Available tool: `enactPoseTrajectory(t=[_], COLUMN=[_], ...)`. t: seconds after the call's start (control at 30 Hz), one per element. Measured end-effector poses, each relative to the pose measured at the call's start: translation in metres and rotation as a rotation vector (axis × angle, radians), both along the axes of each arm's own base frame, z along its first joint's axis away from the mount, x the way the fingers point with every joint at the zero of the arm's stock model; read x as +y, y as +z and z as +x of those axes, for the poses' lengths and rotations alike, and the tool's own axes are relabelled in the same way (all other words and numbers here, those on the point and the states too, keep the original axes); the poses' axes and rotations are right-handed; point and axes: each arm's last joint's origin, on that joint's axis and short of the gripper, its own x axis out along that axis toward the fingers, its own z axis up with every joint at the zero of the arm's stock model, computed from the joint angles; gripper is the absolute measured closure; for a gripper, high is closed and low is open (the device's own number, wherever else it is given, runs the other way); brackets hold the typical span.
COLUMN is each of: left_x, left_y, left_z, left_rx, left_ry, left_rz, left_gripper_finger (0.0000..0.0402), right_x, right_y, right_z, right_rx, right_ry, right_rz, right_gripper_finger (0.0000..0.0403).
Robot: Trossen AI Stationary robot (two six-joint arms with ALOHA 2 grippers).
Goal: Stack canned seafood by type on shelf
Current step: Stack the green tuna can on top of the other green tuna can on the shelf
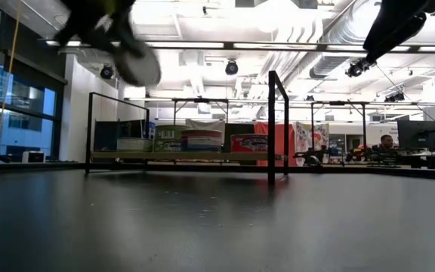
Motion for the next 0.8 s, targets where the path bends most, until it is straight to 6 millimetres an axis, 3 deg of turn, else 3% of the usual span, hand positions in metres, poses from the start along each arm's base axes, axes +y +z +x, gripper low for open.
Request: enactPoseTrajectory(t=[0.1, 0.2, 0.3, 0.43, 0.8], left_x=[0.016, 0.033, 0.052, 0.076, 0.112], left_y=[-0.036, -0.067, -0.094, -0.107, -0.108], left_z=[-0.027, -0.039, -0.046, -0.055, -0.059], left_rx=[-0.298, -0.6, -0.797, -1.002, -1.03], left_ry=[0.117, 0.205, 0.306, 0.491, 0.65], left_rz=[-0.159, -0.235, -0.247, -0.193, -0.129], left_gripper_finger=[0.0282, 0.0282, 0.0282, 0.0282, 0.0282], right_x=[0.001, 0.001, 0.0, 0.0, 0.0], right_y=[0.0, 0.001, 0.001, 0.001, 0.002], right_z=[0.001, 0.001, 0.002, 0.002, 0.002], right_rx=[-0.012, -0.027, -0.052, -0.074, -0.108], right_ry=[0.0, -0.019, -0.057, -0.093, -0.132], right_rz=[0.006, 0.012, 0.016, 0.035, 0.046], right_gripper_finger=[0.0084, 0.0084, 0.0084, 0.0084, 0.0084])
